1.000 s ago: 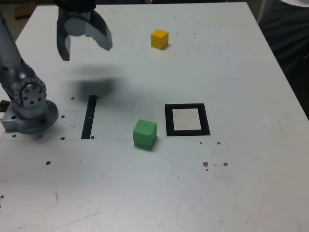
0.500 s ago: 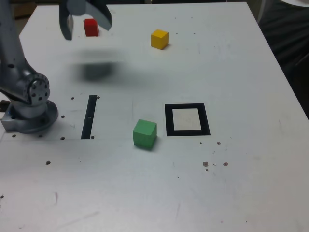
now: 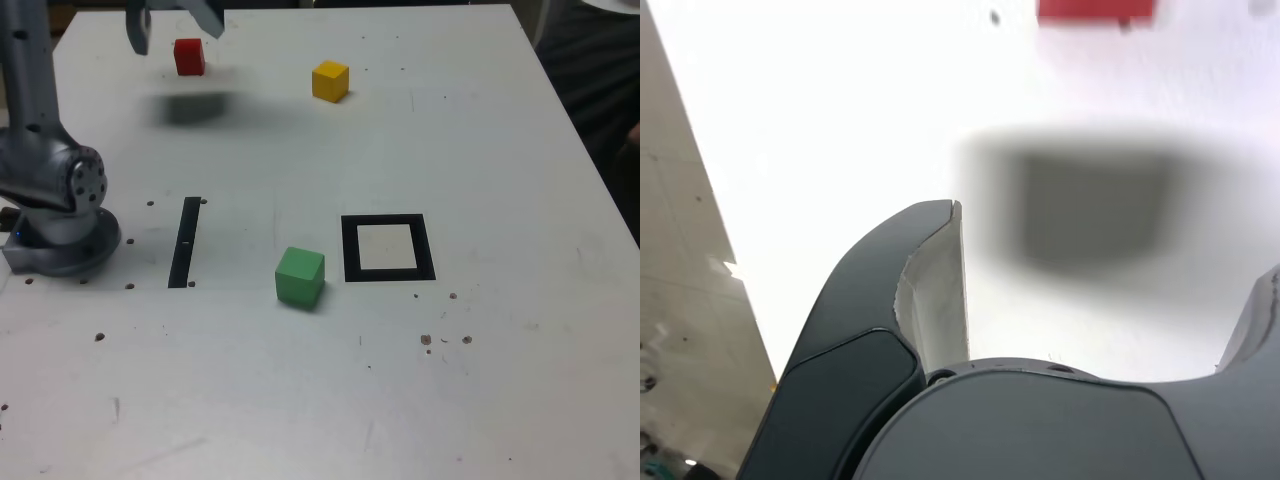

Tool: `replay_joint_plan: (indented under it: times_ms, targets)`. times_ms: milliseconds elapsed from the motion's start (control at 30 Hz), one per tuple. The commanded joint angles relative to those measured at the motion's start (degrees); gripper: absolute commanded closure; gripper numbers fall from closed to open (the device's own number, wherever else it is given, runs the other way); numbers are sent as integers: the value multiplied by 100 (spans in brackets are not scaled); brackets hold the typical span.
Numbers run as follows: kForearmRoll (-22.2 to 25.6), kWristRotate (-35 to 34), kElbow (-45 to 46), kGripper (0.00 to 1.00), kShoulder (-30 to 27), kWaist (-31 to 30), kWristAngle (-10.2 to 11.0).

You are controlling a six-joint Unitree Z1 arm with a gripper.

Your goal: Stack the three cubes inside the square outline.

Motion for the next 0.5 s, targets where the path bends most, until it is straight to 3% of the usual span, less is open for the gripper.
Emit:
replay_joint_plan:
  times_ms: [0,467]
  targets:
    - [42,76,-118,1,134,38,31]
    - [146,344,-809,1,975,325,100]
